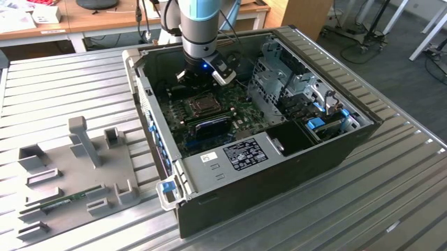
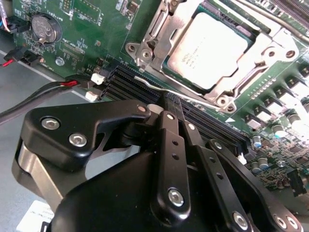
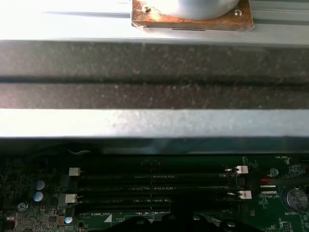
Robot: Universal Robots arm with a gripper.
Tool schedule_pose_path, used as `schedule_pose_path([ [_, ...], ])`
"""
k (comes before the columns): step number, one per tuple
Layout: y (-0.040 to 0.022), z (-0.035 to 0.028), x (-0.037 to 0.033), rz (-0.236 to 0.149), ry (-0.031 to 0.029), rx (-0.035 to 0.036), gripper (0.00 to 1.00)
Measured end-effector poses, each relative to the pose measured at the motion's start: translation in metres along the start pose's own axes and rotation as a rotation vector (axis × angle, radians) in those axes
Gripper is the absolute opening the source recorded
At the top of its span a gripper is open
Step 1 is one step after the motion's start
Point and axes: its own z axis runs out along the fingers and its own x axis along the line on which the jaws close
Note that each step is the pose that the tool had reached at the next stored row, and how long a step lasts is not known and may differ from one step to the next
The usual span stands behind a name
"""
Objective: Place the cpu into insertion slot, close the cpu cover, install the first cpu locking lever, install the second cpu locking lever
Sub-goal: 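Install the first cpu locking lever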
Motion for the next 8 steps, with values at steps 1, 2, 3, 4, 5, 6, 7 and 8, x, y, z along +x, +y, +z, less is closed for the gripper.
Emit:
schedule_pose_path([
  [1, 0.0000, 0.0000, 0.0000, 0.000, 0.0001, 0.0001, 0.10],
  [2, 0.0000, 0.0001, 0.0000, 0.000, 0.0000, 0.0000, 0.10],
  [3, 0.0000, 0.0001, -0.0001, 0.000, -0.0001, -0.0002, 0.10],
  [4, 0.0000, 0.0001, -0.0001, 0.000, -0.0001, -0.0002, 0.10],
  [5, 0.0000, 0.0001, -0.0001, 0.000, -0.0001, -0.0001, 0.10],
  [6, 0.0000, 0.0001, -0.0001, 0.000, -0.0001, -0.0002, 0.10],
  [7, 0.0000, 0.0001, -0.0001, 0.000, -0.0002, -0.0003, 0.10],
  [8, 0.0000, 0.0001, -0.0002, 0.000, -0.0001, -0.0002, 0.10],
])
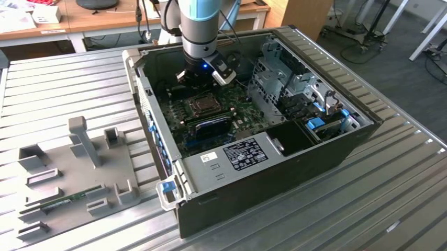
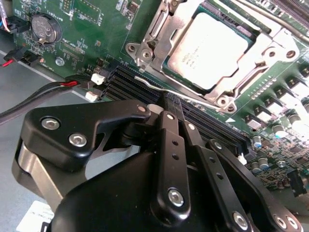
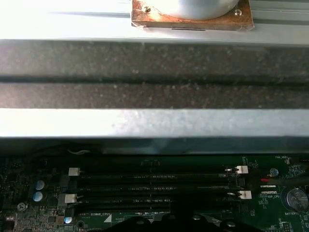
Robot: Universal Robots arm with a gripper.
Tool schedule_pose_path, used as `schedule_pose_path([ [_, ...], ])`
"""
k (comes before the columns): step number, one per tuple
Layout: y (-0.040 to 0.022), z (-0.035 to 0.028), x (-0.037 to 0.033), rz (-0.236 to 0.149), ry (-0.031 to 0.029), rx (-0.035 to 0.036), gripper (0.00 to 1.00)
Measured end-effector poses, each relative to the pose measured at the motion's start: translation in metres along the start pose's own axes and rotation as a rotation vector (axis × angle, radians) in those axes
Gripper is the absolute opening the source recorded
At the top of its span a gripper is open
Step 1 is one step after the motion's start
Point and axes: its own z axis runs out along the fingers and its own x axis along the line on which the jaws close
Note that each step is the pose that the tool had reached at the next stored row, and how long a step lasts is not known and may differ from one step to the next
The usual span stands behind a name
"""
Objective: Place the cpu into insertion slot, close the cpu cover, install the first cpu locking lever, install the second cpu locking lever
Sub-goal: 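Install the first cpu locking lever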
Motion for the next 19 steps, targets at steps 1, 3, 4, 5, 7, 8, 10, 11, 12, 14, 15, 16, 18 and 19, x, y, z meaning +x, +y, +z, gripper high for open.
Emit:
schedule_pose_path([
  [1, 0.0000, 0.0000, 0.0000, 0.000, 0.0000, 0.0000, 0.10],
  [3, 0.0001, -0.0005, -0.0001, 0.000, 0.0001, 0.0001, 0.10],
  [4, 0.0004, -0.0013, -0.0002, 0.000, 0.0000, 0.0000, 0.10],
  [5, 0.0006, -0.0024, -0.0003, 0.000, 0.0001, 0.0000, 0.10],
  [7, 0.0013, -0.0051, -0.0007, 0.000, 0.0000, 0.0000, 0.10],
  [8, 0.0017, -0.0066, -0.0008, 0.000, 0.0000, 0.0000, 0.10],
  [10, 0.0022, -0.0086, -0.0011, 0.000, 0.0000, 0.0000, 0.10],
  [11, 0.0023, -0.0086, -0.0011, 0.000, -0.0001, -0.0002, 0.10],
  [12, 0.0023, -0.0086, -0.0011, 0.000, -0.0002, -0.0003, 0.10],
  [14, 0.0023, -0.0089, -0.0012, 0.000, 0.0000, 0.0000, 0.10],
  [15, 0.0023, -0.0090, -0.0011, 0.000, 0.0000, 0.0000, 0.10],
  [16, 0.0024, -0.0090, -0.0009, 0.000, -0.0001, 0.0000, 0.10],
  [18, 0.0025, -0.0091, 0.0006, 0.000, -0.0002, 0.0001, 0.10],
  [19, 0.0029, -0.0091, 0.0016, 0.000, -0.0003, 0.0001, 0.10],
])
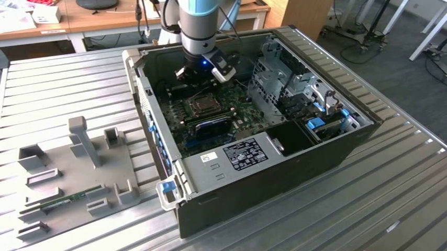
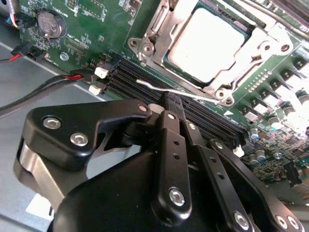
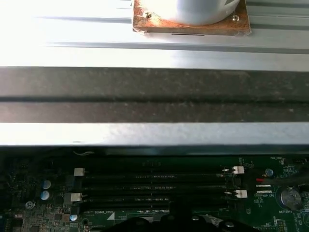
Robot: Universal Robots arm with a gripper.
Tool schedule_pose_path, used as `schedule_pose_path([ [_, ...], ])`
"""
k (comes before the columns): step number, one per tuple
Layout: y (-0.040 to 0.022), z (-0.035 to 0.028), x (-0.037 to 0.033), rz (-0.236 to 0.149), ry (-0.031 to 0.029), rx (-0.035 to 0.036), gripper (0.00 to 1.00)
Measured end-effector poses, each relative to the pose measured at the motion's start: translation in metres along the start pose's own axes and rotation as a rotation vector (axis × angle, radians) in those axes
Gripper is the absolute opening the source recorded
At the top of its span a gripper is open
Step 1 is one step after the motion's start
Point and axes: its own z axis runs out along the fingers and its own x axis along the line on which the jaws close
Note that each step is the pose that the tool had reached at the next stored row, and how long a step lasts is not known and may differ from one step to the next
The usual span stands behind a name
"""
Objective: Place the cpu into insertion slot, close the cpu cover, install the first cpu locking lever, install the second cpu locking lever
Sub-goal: 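Install the first cpu locking lever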
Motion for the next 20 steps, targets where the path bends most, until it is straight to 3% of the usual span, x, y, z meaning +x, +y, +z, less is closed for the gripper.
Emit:
schedule_pose_path([
  [8, 0.0045, -0.0001, 0.0015, 0.000, -0.0013, 0.0001, 0.10],
  [15, 0.0072, -0.0104, 0.0004, -0.003, -0.0149, -0.0006, 0.10],
  [20, 0.0073, -0.0110, 0.0039, -0.006, -0.0272, -0.0046, 0.10],
])
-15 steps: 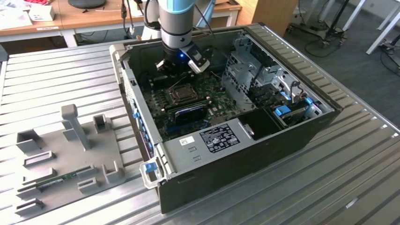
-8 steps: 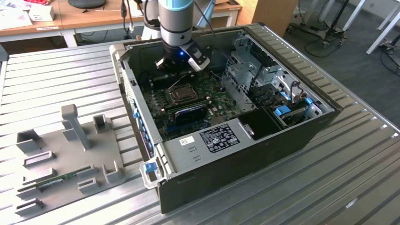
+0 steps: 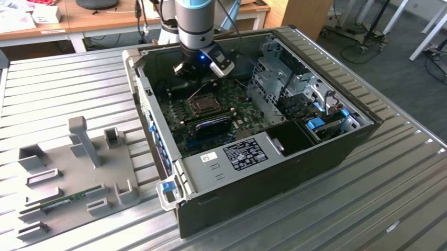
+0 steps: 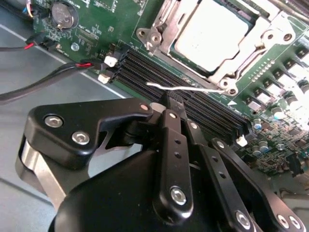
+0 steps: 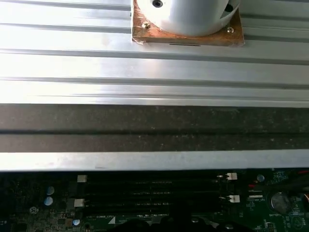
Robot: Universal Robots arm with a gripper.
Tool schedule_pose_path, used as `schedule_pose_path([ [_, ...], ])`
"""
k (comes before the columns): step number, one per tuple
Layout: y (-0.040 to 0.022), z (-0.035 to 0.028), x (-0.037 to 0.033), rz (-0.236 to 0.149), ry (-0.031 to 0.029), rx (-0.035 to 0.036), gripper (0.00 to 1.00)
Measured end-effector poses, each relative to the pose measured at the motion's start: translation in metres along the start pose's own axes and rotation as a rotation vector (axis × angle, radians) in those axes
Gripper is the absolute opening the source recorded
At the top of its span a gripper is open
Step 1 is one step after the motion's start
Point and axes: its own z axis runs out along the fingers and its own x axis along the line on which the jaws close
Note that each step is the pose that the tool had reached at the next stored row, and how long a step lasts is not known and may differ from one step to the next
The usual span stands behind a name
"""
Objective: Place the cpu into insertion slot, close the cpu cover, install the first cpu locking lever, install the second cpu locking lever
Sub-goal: 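Install the first cpu locking lever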
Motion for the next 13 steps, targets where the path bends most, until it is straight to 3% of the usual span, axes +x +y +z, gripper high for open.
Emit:
schedule_pose_path([
  [3, 0.0000, -0.0017, 0.0109, -0.003, -0.0122, -0.0005, 0.10],
  [6, 0.0000, -0.0025, 0.0162, -0.005, -0.0205, -0.0010, 0.10],
  [13, -0.0016, -0.0039, 0.0161, -0.007, -0.0214, 0.0080, 0.10],
])
